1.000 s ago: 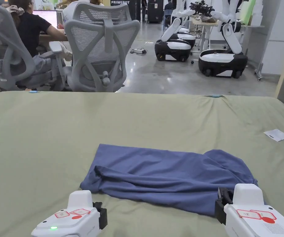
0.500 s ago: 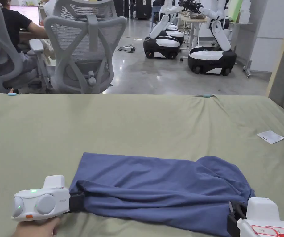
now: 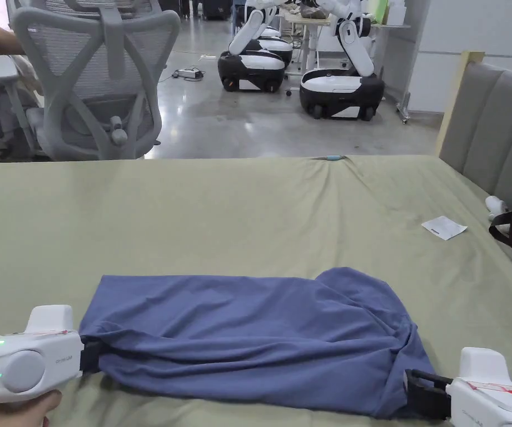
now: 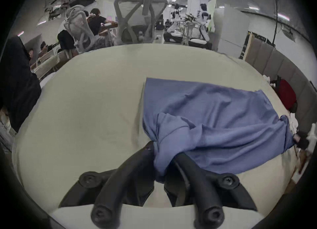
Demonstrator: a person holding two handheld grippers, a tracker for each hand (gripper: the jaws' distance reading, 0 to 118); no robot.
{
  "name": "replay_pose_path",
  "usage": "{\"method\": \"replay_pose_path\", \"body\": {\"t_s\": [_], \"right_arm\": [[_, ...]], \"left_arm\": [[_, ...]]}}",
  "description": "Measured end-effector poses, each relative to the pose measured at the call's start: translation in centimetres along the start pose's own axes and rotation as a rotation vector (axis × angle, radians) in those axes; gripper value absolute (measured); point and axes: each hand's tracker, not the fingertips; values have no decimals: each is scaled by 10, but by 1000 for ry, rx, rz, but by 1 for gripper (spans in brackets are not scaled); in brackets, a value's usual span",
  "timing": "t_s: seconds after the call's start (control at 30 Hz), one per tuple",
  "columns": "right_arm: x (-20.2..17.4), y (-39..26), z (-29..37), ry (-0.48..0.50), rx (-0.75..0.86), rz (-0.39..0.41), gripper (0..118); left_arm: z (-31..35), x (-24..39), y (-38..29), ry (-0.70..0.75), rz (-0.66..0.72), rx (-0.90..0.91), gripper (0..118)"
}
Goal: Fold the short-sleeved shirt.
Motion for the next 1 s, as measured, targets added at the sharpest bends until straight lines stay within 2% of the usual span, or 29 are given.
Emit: {"method": "replay_pose_path", "body": {"t_s": [0.07, 0.1, 0.13, 0.17, 0.2, 0.23, 0.4, 0.67, 0.8, 0.9, 0.93, 0.97, 1.0], "right_arm": [[-4, -1, -17, 14, -41, 9, 104], [-6, -2, -24, 46, -71, 13, 96], [-8, -2, -27, 74, -99, 13, 70], [-11, -2, -26, 77, -90, 24, 19], [-16, -2, -21, 75, -63, 52, 11], [-20, 0, -16, 62, -57, 77, 11], [-7, 20, 23, 86, 5, 4, 10], [0, 32, 92, 108, 14, 33, 10], [-10, 3, 79, 81, -28, 81, 10], [-16, -15, 60, 75, -34, 74, 10], [-18, -15, 62, 59, -16, 78, 14], [-22, -11, 71, 22, 15, 91, 35], [-27, -6, 82, 28, 61, 97, 66]], "left_arm": [[-1, 1, -3, 14, -10, -8, 6], [-3, -1, -5, 23, -12, -13, 6], [-5, -4, -6, 24, -10, -21, 5], [-5, -6, -9, 26, -2, -24, 5], [-3, -8, -10, 28, 1, -27, 5], [-2, -12, -10, 26, 9, -32, 5], [33, -27, -6, -10, 48, -2, 5], [102, -45, -30, -44, 70, 21, 5], [89, -52, -72, -49, 136, -48, 5], [77, -49, -89, -29, 167, -39, 6], [81, -46, -89, -4, 160, -7, 9], [91, -41, -87, 12, 155, 43, 24], [104, -34, -84, 43, 149, 127, 46]]}}
